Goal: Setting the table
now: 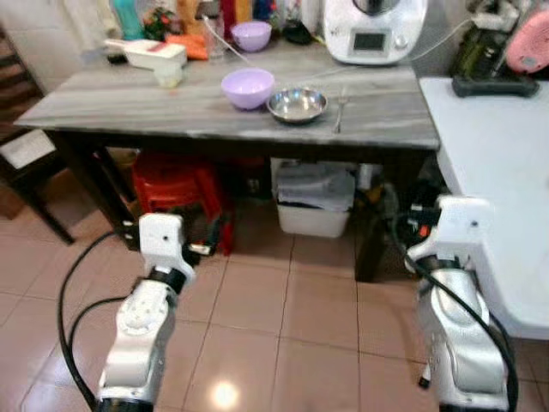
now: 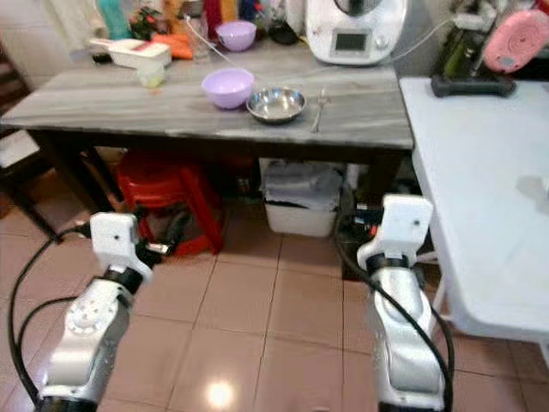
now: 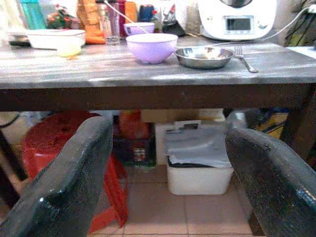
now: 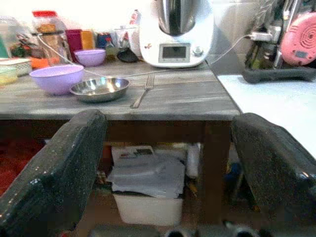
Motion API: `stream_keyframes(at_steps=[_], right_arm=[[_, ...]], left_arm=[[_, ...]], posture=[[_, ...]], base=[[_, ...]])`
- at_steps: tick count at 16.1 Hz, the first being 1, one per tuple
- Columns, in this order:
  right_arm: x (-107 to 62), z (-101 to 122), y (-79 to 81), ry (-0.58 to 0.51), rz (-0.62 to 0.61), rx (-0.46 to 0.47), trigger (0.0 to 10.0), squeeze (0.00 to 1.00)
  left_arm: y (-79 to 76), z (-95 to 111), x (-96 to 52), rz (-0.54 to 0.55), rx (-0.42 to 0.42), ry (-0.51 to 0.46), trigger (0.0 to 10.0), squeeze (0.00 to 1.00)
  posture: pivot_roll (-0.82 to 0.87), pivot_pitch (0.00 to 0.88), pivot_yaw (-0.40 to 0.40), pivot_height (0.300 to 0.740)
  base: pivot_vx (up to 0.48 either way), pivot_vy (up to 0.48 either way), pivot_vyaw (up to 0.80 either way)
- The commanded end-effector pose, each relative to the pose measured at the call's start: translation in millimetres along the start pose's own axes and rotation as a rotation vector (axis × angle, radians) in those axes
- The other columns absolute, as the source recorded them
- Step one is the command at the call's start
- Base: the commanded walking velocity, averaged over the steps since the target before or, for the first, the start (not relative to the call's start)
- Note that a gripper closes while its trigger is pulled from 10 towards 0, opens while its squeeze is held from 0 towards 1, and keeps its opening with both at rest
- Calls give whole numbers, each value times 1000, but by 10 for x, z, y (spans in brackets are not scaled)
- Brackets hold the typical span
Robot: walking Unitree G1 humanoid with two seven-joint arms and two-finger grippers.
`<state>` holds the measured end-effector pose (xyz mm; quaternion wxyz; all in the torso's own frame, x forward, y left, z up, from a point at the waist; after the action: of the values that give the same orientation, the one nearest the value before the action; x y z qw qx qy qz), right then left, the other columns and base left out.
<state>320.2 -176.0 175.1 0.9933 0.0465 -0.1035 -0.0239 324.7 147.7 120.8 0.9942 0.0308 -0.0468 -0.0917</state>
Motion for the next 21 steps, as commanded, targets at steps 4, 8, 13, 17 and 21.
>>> stream_keyframes(at_steps=[4, 8, 13, 17, 21], right_arm=[[-27, -16, -96, 12, -33, -14, 10000, 0], [-48, -28, -110, 19, -41, -12, 10000, 0], [-49, -29, -113, 21, -42, -13, 10000, 0], [-50, -28, -109, 22, -41, -13, 10000, 0], [-54, -34, -108, 26, -41, -12, 10000, 0]], left_arm=[[-78, -8, -3, -31, -11, 3, 10000, 0], [-92, -9, -12, -36, -16, 4, 10000, 0], [-109, -11, -15, -41, -23, 5, 10000, 0], [-135, -6, -10, -48, -27, 5, 10000, 0], [-138, -10, -11, -50, -27, 8, 10000, 0]], posture=[[-94, 71, 78, 740], [-95, 78, 78, 740], [-97, 83, 77, 740], [-97, 83, 77, 740], [-97, 83, 77, 740]], base=[[0, -480, 0], [0, -480, 0], [0, -480, -81], [0, -480, 0], [0, -480, 0]])
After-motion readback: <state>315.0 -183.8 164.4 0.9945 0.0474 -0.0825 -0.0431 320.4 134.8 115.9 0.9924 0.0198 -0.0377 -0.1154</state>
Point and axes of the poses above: a point about 5 cm out from each wrist's last joint towards the gripper, its own x axis pointing out of the wrist towards the gripper, its own z axis along the axis of the wrist's last joint, y = z × x, the point moved 4 cm from there along x, pointing out of the wrist towards the gripper, and after that the axes turned 5 degrees about x, right-handed, at the moved point
